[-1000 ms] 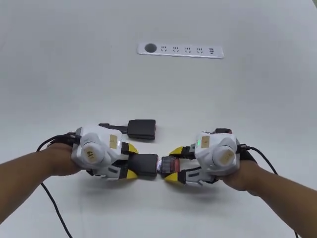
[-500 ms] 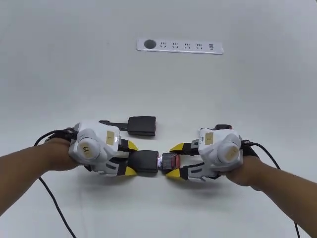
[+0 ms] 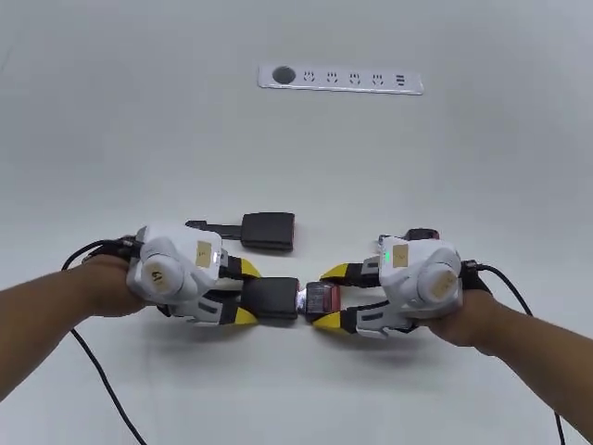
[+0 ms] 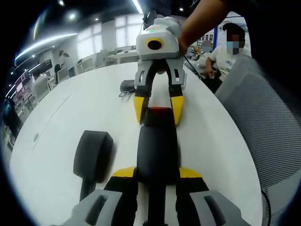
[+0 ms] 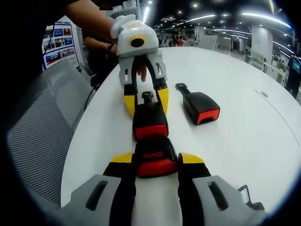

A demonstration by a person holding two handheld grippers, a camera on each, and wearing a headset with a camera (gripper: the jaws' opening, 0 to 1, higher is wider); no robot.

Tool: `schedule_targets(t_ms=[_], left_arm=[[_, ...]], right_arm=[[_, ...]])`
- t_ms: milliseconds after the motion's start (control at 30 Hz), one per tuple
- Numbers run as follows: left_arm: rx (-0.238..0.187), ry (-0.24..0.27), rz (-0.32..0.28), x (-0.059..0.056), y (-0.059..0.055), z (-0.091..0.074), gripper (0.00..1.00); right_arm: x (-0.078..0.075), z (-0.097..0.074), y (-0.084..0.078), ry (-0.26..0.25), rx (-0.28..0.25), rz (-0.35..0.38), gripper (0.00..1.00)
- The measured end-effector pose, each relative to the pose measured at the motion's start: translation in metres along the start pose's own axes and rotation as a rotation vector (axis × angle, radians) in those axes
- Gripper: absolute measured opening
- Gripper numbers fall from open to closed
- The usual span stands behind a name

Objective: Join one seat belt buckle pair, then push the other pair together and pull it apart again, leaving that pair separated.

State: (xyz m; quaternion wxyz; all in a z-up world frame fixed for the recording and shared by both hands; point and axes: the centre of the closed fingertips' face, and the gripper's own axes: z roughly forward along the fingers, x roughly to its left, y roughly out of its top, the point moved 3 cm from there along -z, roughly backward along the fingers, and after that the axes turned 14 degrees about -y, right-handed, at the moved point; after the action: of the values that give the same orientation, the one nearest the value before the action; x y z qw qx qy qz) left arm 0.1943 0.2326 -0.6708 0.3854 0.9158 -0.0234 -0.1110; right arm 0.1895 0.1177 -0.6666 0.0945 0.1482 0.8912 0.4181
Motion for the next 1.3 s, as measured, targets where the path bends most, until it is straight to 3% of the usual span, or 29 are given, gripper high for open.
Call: schedule_targets(t_ms=[1300], left_arm=[[-0.006,-0.006,-0.008,-0.0015,0.0032,0.0019,0.32]], right_arm=[[-0.0013,0.0006,-0.0035,0.006,-0.03,0.013,0.34]])
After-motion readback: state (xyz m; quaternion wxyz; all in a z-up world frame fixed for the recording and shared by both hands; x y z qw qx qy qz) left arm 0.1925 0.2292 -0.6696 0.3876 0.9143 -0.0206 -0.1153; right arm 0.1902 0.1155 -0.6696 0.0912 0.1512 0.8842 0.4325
